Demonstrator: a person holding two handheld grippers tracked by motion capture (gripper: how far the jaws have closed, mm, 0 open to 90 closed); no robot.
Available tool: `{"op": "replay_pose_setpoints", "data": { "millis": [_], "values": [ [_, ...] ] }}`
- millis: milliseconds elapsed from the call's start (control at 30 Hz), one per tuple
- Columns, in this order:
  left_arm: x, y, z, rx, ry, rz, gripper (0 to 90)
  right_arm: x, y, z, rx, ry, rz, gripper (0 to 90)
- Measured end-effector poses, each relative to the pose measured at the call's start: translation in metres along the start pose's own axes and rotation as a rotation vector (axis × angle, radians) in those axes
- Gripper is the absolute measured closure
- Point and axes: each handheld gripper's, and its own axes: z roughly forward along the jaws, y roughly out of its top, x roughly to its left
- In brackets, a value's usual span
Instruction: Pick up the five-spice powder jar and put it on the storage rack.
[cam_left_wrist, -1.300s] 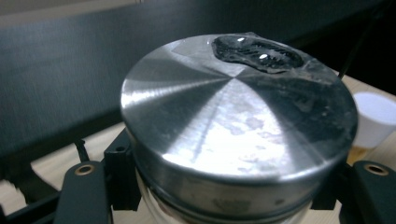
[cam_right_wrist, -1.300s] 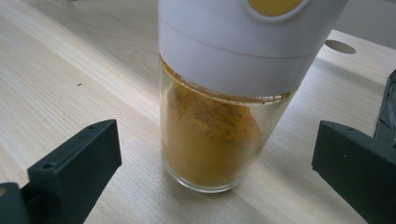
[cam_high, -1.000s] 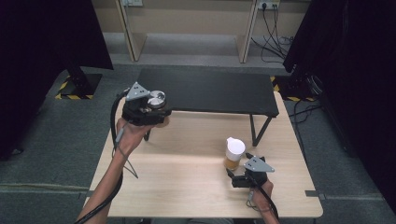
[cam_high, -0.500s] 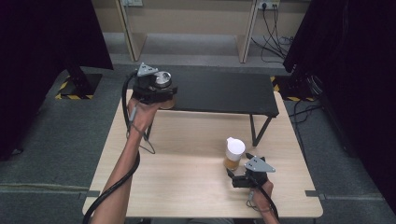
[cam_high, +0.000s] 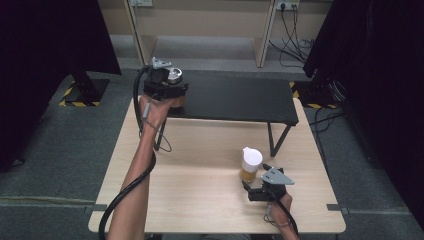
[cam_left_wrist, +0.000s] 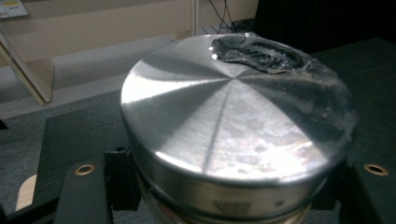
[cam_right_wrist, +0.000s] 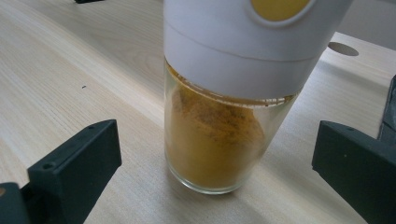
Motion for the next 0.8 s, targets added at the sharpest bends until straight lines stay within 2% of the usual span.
{"op": "replay_pose_setpoints", "data": {
  "millis": [233,467,633,700,733,800],
  "values": [
    [0.004,-0.005,0.008,-0.003,0.013,-0.023,30.3,-0.001,0.000,0.000,-0.001,0.002,0.003,1.2],
    [0.006,-0.011,0.014,-0.005,0.022,-0.023,30.3,-0.001,0.000,0.000,0.000,0.004,0.001,1.2],
    [0.004,-0.019,0.015,-0.035,0.029,-0.017,30.1,-0.001,0.000,0.000,0.000,0.005,0.001,1.2],
    [0.003,-0.017,0.015,-0.022,0.033,-0.010,29.6,-0.001,0.000,0.000,0.001,0.005,0.002,1.2],
    [0.001,-0.013,0.016,-0.003,0.046,-0.003,24.2,-0.001,0.000,0.000,-0.001,0.006,0.002,1.2],
    [0.000,-0.013,0.015,-0.004,0.056,-0.009,14.3,-0.001,0.000,0.000,-0.001,0.008,0.003,1.2]
  ]
}}
